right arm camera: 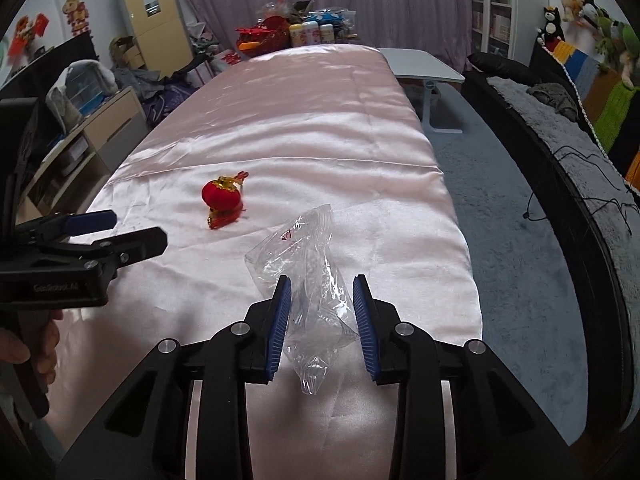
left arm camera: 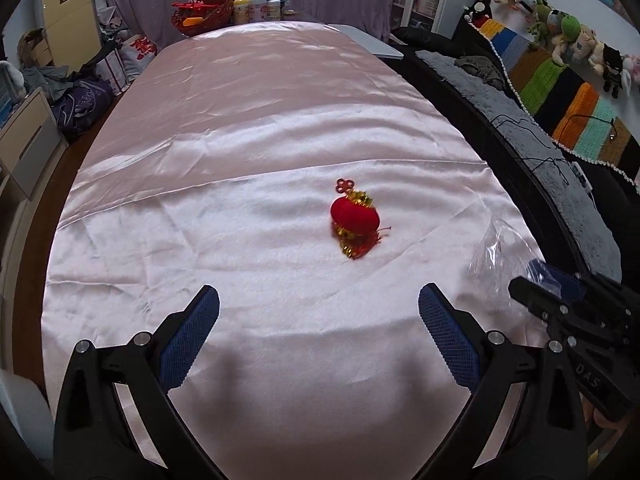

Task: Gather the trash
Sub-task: 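Grasp the clear plastic bag with the right tool while the left tool grasps the red lantern, then lower both tools to the bin and open them to drop the bag and lantern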

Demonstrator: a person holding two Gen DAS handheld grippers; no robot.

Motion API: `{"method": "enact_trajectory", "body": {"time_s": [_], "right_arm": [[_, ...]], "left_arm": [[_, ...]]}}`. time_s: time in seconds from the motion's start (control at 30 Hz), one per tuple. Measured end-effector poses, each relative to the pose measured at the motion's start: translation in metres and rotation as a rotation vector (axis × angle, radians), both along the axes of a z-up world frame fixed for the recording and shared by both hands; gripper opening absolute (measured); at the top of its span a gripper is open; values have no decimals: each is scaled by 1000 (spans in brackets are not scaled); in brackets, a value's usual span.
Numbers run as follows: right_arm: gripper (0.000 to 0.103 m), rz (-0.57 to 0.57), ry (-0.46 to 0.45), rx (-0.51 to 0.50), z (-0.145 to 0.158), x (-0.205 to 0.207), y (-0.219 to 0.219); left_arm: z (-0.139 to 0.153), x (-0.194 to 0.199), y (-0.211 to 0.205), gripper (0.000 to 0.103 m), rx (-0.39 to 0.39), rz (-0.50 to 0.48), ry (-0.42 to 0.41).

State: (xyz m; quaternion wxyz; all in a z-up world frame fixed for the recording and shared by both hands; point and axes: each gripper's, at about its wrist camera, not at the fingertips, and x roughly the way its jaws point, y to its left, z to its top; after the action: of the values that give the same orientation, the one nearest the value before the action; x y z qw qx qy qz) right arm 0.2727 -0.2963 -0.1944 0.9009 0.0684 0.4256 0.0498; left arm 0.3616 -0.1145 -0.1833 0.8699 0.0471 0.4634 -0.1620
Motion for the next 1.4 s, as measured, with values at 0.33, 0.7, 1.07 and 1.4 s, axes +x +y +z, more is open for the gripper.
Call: {"method": "enact_trajectory", "body": {"time_s": [0.33,0.7,1.07,1.4], "right_arm": [[33,9,27,21,-7,-7,-11],[33,51,0,-13,1,-14,4],[33,78,-42,-71,27,-50,34],[33,127,-52,-14,44,-136,63]], "left_arm": [[-26,54,-41,63,-2,-14,18],[-23,32,-33,34,40,-30,0],[4,-103,33,34,-18,30,5],[18,-226,77,34,-29,28,-1]]}}
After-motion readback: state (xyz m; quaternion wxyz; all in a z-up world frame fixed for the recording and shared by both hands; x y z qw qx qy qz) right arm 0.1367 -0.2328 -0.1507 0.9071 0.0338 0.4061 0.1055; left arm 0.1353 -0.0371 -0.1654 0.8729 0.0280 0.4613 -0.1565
